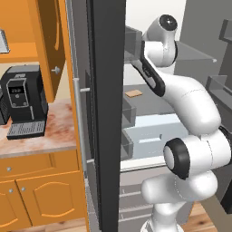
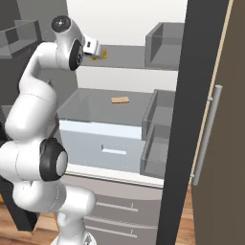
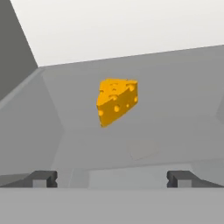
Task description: Pick the cheese from the fridge and the cheese grater from the cabinet and place them next to the salad bowl.
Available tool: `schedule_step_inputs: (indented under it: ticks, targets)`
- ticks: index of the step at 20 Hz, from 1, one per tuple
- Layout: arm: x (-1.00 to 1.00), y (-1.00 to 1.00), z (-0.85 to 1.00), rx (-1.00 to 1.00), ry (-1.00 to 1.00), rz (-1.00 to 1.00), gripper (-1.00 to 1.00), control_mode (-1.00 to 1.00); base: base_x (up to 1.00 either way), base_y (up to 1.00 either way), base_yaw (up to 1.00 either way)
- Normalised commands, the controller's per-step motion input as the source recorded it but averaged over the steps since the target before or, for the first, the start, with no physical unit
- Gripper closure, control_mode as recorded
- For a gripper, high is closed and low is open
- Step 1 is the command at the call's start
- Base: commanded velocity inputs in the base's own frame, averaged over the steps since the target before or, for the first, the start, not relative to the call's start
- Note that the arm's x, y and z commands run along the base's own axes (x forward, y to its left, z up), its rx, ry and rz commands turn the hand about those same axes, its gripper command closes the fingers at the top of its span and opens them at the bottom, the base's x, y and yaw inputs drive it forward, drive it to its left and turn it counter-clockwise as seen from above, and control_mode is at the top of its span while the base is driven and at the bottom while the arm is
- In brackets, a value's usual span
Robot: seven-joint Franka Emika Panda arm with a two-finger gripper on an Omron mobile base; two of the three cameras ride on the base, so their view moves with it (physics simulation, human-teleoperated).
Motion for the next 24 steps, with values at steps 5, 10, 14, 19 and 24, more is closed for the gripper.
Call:
schedule_step_inputs:
  ticks: [5,10,14,19,24]
  targets:
    - [0.59,0.0,-0.05,0.0,0.0,0.0,-1.0,-1.0,0.0,0.0,0.0]
    - [0.53,0.0,-0.01,0.0,0.0,0.0,-1.0,-1.0,0.0,0.0,0.0]
    - [0.49,0.0,-0.05,0.0,0.0,0.0,-1.0,-1.0,0.0,0.0,0.0]
    - [0.41,0.0,-0.11,0.0,0.0,0.0,-1.0,-1.0,0.0,0.0,0.0]
    - [0.27,0.0,-0.09,0.0,0.0,0.0,-1.0,-1.0,0.0,0.0,0.0]
